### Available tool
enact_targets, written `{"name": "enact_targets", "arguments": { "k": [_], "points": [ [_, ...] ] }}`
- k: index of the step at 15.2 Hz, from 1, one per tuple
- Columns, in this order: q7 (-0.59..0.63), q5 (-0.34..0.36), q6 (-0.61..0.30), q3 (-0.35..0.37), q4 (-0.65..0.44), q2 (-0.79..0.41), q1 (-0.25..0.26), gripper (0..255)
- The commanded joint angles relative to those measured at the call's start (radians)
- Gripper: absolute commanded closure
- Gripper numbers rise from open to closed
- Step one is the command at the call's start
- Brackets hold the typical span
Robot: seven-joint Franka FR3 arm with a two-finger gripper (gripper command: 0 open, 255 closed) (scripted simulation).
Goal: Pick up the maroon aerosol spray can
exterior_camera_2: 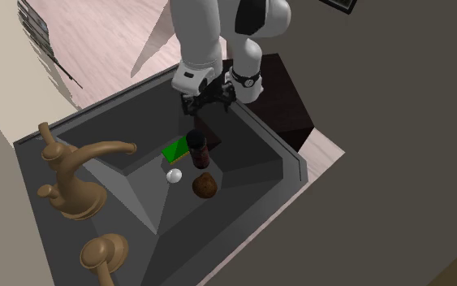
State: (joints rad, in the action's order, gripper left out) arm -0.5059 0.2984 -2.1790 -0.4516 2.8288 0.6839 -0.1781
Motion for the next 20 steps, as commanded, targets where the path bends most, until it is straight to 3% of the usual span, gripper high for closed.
{"name": "enact_targets", "arguments": {
  "k": [1,6,14,16,17,20],
  "points": [
    [-0.057,0.019,-0.087,-0.068,0.001,-0.076,-0.008,0],
    [-0.217,-0.011,-0.280,-0.240,-0.030,-0.286,0.033,0],
    [-0.282,-0.083,-0.439,-0.314,-0.005,-0.426,0.102,0],
    [-0.282,-0.083,-0.439,-0.314,-0.005,-0.427,0.102,0],
    [-0.279,-0.081,-0.437,-0.311,-0.005,-0.424,0.101,255],
    [-0.280,-0.081,-0.436,-0.312,-0.005,-0.423,0.101,255]
  ]
}}
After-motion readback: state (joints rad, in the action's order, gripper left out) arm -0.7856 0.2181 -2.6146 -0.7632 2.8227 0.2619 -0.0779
